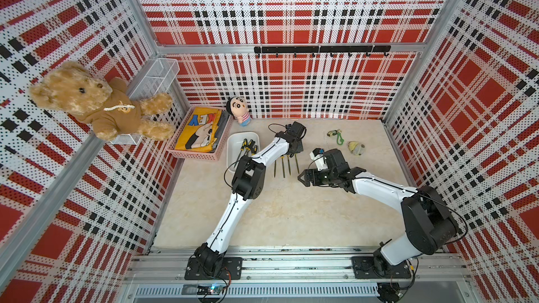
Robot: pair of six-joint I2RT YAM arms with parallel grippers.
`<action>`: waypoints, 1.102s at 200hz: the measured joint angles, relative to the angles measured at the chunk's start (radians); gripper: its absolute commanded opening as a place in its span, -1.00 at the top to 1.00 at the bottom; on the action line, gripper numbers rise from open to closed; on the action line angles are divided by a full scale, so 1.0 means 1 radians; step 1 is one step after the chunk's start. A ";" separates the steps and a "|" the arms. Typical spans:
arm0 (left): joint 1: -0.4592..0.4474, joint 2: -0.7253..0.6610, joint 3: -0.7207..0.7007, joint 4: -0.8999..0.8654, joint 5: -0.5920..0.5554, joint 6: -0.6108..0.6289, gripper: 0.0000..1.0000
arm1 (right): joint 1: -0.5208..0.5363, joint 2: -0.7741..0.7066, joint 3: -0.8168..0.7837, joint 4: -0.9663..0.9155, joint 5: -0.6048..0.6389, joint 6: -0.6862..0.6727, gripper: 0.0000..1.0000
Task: Take the file tool out of the storage box
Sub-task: Place the file tool at the center of the board, then move the storage box to the center of the board.
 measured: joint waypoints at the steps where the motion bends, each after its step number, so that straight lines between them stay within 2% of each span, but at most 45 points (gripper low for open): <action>1: 0.000 0.000 0.000 0.000 0.000 0.000 0.40 | 0.000 0.000 0.000 0.000 0.000 0.000 -0.89; 42: 0.012 -0.060 0.000 -0.017 0.010 0.013 0.38 | 0.000 0.013 0.000 0.014 -0.002 0.003 -0.88; 76: 0.043 -0.225 -0.015 -0.014 0.024 0.028 0.36 | 0.001 0.037 0.000 0.028 -0.004 0.011 -0.89; 107: 0.128 -0.457 -0.161 0.018 0.026 0.027 0.36 | 0.003 0.056 0.000 0.036 -0.008 0.018 -0.89; 127: 0.215 -0.542 -0.270 0.029 0.023 0.029 0.37 | 0.005 0.066 0.001 0.040 -0.013 0.018 -0.89; 163: 0.330 -0.478 -0.388 0.005 -0.007 0.055 0.40 | 0.006 0.094 0.025 0.042 -0.025 0.018 -0.89; 192: 0.343 -0.370 -0.393 -0.036 -0.045 0.074 0.40 | 0.006 0.100 0.031 0.044 -0.027 0.018 -0.90; 220: 0.351 -0.324 -0.375 -0.050 -0.071 0.082 0.41 | 0.009 0.102 0.031 0.044 -0.027 0.018 -0.90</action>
